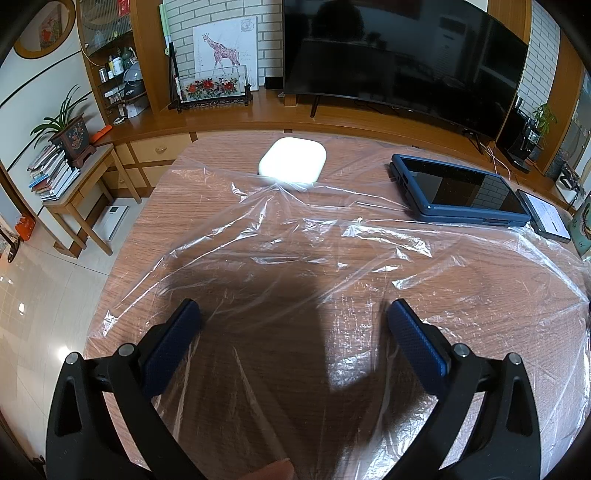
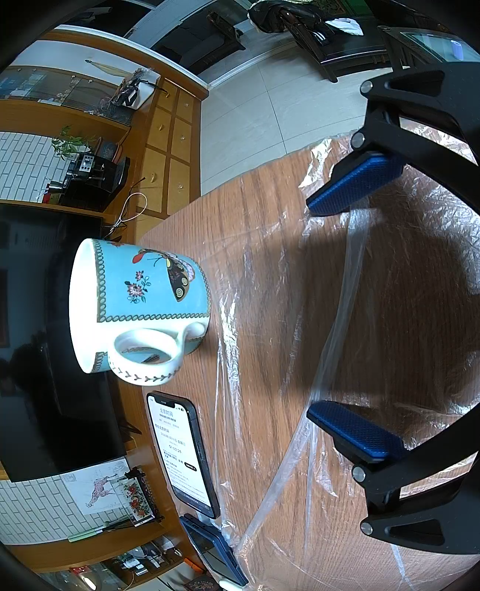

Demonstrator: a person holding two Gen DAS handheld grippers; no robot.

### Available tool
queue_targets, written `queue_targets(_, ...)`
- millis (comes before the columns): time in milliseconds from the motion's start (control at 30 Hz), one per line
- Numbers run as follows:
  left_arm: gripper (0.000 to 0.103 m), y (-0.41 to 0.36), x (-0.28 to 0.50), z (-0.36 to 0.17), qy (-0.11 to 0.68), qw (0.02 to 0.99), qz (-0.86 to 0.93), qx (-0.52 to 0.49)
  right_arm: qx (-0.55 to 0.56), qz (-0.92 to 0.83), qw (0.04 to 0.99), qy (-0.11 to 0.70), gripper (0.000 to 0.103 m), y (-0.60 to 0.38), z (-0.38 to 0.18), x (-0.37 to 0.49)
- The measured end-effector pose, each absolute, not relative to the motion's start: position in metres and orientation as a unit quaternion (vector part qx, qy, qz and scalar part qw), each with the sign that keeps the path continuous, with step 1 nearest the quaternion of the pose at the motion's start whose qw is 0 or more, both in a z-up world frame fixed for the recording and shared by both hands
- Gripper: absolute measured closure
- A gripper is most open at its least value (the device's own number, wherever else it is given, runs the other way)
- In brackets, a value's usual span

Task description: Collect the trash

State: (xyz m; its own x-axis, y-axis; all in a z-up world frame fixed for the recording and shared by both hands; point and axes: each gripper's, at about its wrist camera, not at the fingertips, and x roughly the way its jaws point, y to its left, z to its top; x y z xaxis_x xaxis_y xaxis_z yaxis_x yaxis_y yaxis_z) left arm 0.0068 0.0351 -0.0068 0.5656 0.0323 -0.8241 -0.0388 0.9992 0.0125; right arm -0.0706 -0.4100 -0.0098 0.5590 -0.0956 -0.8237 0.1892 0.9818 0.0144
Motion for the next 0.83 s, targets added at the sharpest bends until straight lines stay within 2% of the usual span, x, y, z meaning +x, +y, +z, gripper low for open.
queue_targets(833, 0.001, 0.0340, 0.0108, -0.0084, 0.466, 0.884, 0.023, -0.004, 0.051, -0.081, 0.881, 0.463, 0.004, -0.4096, -0.0097, -0.0709)
